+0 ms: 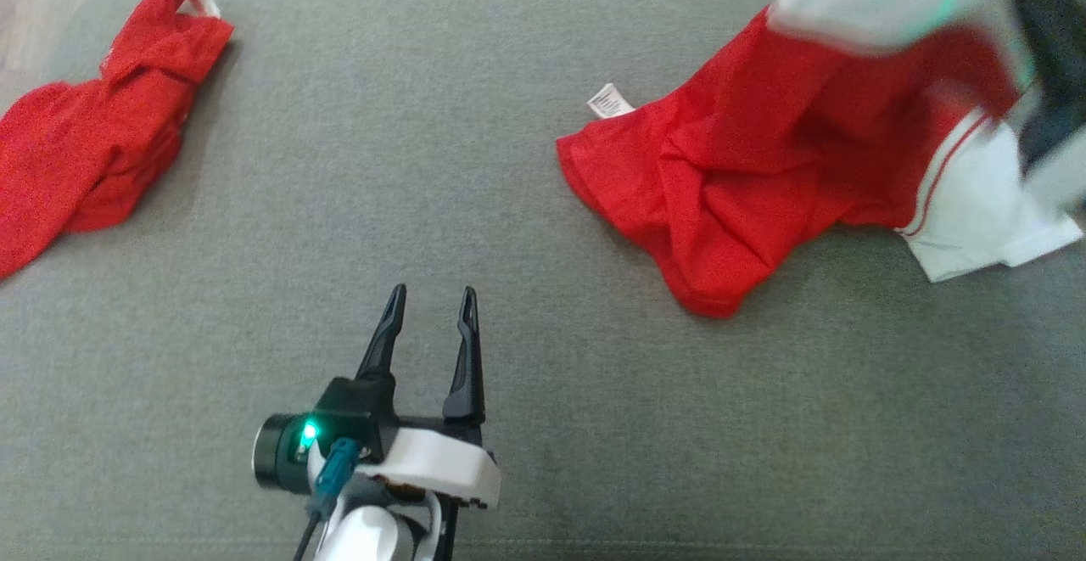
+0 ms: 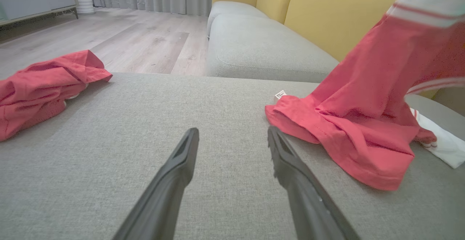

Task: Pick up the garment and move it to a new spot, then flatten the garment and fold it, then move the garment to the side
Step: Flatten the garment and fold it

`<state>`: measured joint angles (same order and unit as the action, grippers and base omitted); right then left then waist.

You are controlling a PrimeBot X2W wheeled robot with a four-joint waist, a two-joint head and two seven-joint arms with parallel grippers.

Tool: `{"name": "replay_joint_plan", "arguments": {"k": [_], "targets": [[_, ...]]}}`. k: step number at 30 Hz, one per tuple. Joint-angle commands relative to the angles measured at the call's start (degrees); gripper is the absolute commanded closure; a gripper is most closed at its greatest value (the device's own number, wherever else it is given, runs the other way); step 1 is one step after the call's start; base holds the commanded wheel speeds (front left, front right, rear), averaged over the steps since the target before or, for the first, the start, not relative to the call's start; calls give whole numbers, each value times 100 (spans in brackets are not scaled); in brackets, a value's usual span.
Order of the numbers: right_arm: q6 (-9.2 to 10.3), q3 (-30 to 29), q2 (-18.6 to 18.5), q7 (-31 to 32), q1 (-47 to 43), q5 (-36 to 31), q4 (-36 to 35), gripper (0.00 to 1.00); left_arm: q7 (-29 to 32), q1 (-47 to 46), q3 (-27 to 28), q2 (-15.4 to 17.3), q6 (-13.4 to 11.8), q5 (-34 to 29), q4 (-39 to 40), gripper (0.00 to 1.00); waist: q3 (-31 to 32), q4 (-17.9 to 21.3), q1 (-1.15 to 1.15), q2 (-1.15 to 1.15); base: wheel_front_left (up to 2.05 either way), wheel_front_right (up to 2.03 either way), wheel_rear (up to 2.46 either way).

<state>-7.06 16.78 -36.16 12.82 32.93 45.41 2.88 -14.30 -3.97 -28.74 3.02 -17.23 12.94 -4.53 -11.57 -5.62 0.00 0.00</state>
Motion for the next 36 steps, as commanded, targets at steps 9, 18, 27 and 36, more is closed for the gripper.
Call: {"name": "replay_joint_plan", "arguments": {"k": [9, 18, 27, 36], "targets": [[-43, -27, -1576, 1462, -1860, 873, -952, 100, -70, 5, 363, -14, 32, -65, 233, 0, 115, 345, 0, 0, 0, 0, 0], [-43, -94, -2258, 2523, -2829, 863, -507, 100, -70, -20, 357, -14, 57, -63, 227, 0, 66, 457, 0, 0, 0, 0, 0], [-43, 147, -1891, 3080, -2682, 59, 32, 51, -70, -101, 292, -14, 73, -40, 177, 0, 75, 412, 0, 0, 0, 0, 0], [-43, -314, -1439, 2482, -2512, -684, -89, 0, -70, 17, 335, -14, 18, 6, 186, 0, 270, 370, 0, 0, 0, 0, 0]]}}
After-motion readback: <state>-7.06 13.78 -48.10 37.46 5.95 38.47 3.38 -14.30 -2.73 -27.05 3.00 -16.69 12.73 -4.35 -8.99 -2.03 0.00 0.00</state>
